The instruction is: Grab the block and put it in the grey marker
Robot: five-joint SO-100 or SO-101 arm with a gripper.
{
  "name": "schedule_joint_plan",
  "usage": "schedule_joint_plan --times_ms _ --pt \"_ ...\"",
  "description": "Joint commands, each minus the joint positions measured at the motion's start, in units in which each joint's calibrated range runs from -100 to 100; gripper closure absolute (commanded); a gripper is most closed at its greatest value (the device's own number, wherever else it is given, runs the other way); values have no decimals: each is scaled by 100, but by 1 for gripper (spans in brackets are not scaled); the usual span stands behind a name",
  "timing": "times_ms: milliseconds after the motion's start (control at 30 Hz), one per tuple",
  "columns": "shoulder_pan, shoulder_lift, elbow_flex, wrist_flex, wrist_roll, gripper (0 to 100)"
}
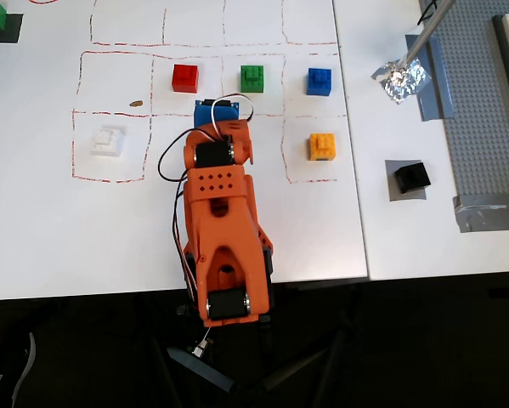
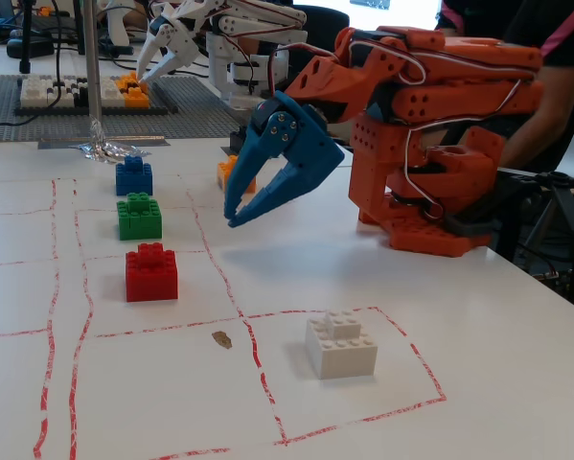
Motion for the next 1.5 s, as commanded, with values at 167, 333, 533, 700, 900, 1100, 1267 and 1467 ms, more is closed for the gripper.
schedule_joint_plan --times_ms 167,333,533,700,900,1100,1267,1467 --pt "-105 -687 -37 107 107 100" --pt "-79 -868 44 213 68 100" --pt "-26 -954 135 286 -5 100" --pt "-44 -963 180 360 20 100" --pt "-44 -963 180 360 -20 100" --pt "-35 -963 180 360 -29 100" --pt "-44 -963 180 360 -15 100" --pt "-44 -963 180 360 -10 100"
